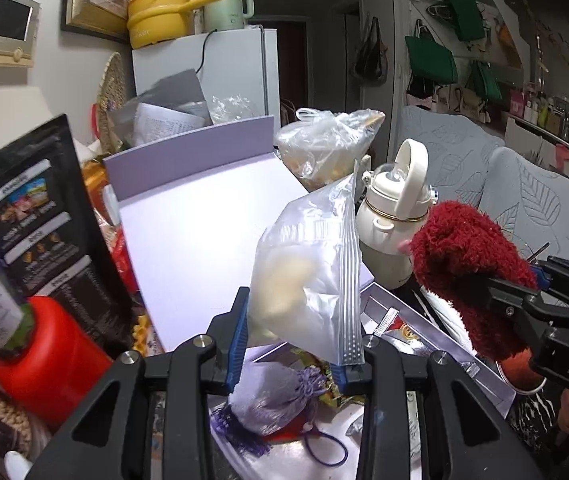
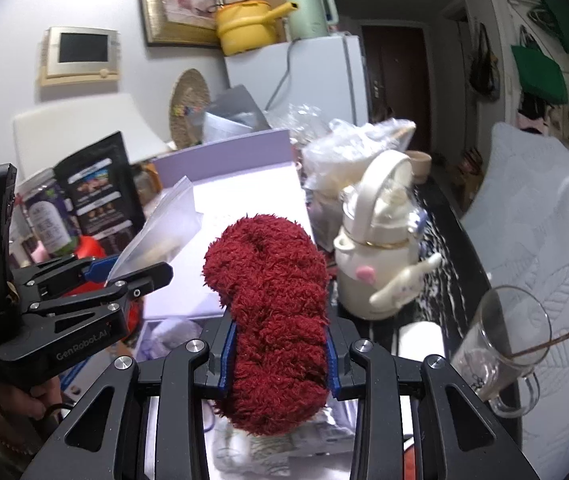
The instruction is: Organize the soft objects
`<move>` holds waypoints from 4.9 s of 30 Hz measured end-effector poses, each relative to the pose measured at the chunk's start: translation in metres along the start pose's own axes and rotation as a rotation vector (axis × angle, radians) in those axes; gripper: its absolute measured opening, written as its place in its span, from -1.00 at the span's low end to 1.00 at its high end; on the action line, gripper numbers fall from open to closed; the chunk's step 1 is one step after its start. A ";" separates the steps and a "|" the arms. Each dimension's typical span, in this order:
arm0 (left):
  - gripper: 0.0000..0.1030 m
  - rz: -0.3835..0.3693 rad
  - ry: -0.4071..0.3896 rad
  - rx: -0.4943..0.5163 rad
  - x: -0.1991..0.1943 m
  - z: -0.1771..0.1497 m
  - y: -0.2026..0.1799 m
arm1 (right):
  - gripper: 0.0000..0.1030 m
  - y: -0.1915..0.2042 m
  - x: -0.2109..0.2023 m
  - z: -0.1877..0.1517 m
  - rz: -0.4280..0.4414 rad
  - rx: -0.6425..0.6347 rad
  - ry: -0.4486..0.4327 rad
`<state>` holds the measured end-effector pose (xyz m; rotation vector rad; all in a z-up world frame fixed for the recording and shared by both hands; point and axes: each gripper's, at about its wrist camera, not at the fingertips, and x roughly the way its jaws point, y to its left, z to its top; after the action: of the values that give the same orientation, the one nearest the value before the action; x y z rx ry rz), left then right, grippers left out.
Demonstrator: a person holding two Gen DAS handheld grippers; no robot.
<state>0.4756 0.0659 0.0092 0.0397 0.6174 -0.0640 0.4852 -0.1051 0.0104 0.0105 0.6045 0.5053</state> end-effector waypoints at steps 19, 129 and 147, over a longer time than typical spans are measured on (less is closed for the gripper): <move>-0.35 0.005 0.157 0.099 0.051 -0.031 -0.024 | -0.35 -0.011 0.055 -0.024 -0.011 0.020 0.156; 0.90 0.039 -0.181 0.037 -0.237 -0.029 -0.014 | 0.82 0.099 -0.221 -0.024 -0.262 -0.079 -0.175; 0.89 -0.006 -0.094 -0.005 -0.234 -0.098 -0.007 | 0.84 0.102 -0.219 -0.092 -0.292 0.012 -0.090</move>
<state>0.2276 0.0756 0.0648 0.0299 0.5238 -0.0694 0.2341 -0.1280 0.0689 -0.0426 0.5105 0.2169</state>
